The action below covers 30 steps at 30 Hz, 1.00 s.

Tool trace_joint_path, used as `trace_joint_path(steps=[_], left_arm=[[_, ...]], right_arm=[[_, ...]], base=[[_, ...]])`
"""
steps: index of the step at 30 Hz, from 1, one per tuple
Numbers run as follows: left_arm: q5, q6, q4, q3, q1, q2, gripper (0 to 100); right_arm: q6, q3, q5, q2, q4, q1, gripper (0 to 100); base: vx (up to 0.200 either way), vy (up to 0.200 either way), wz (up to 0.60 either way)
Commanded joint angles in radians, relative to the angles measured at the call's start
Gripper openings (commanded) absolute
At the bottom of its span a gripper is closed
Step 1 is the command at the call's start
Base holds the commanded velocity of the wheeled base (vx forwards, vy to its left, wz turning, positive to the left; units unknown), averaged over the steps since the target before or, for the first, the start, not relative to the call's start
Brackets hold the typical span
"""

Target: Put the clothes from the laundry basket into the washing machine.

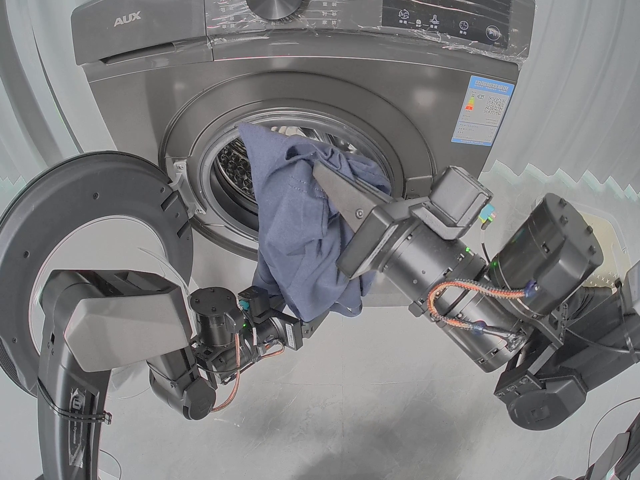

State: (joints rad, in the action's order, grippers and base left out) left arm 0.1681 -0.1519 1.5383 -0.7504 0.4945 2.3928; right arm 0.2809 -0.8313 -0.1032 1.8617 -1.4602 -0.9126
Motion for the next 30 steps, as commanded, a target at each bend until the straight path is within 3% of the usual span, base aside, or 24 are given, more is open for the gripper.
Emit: trace_joint_path(steps=[1, 8, 19, 25, 27, 30], left_arm=[[-0.001, 0.000, 0.008, -0.003, 0.004, 0.006, 0], [-0.002, 0.017, 0.011, 0.048, 0.021, -0.010, 0], [0.010, 0.018, 0.011, 0.312, 0.139, -0.342, 0], [0.013, 0.035, 0.011, 0.453, 0.205, -0.491, 0], [0.021, 0.034, 0.011, 0.468, 0.211, -0.534, 0], [0.036, 0.054, 0.011, 0.477, 0.211, -0.590, 0]], right_arm=[[0.000, 0.001, -0.001, -0.001, 0.000, 0.003, 0], [0.000, 0.004, -0.007, 0.007, 0.012, 0.034, 0], [0.000, 0.008, -0.010, 0.031, 0.024, 0.072, 0], [-0.002, 0.018, -0.010, 0.053, 0.026, 0.083, 0], [-0.002, 0.023, -0.010, 0.063, 0.026, 0.093, 0], [0.000, 0.037, -0.010, 0.088, 0.021, 0.101, 0]], base=[[0.000, 0.000, 0.00], [0.000, 0.000, 0.00], [0.000, 0.000, 0.00], [0.000, 0.000, 0.00], [0.000, 0.000, 0.00], [0.000, 0.000, 0.00]])
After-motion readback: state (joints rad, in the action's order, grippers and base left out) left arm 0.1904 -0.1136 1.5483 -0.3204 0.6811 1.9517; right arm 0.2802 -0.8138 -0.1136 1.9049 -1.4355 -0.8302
